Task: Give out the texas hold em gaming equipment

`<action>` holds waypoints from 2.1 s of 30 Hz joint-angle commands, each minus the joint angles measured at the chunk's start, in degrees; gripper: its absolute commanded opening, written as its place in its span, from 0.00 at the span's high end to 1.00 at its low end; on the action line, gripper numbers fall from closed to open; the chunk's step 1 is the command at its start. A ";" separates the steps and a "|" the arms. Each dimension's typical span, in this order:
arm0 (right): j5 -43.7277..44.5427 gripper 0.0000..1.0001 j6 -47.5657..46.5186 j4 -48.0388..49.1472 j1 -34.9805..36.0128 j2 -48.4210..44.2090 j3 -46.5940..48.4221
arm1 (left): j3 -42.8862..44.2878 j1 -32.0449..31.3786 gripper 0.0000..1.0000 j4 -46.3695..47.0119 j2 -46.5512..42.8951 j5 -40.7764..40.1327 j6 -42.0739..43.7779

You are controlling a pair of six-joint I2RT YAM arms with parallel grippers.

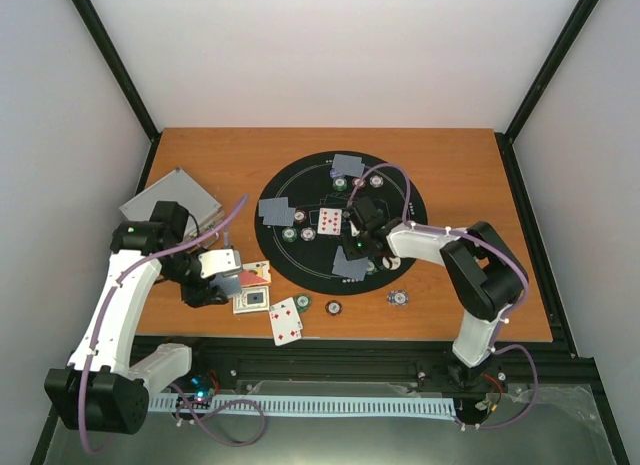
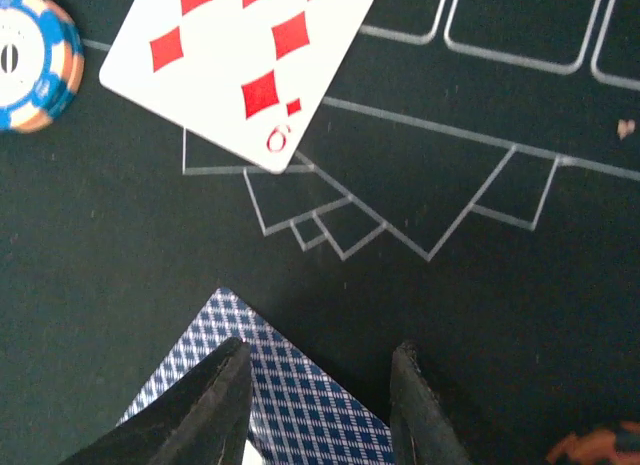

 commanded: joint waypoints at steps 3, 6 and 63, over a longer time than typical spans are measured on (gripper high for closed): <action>-2.68 0.62 1.76 -1.68 -0.13 -5.02 -4.33 | 0.71 0.10 0.99 -0.53 -1.55 1.36 0.22; -2.96 0.62 1.65 -2.11 0.17 -6.92 -5.53 | 0.77 0.10 0.99 -0.53 -1.63 1.29 0.27; -42.13 0.27 55.07 52.64 25.20 12.83 7.96 | 0.27 0.12 0.99 -0.27 -1.34 1.59 1.11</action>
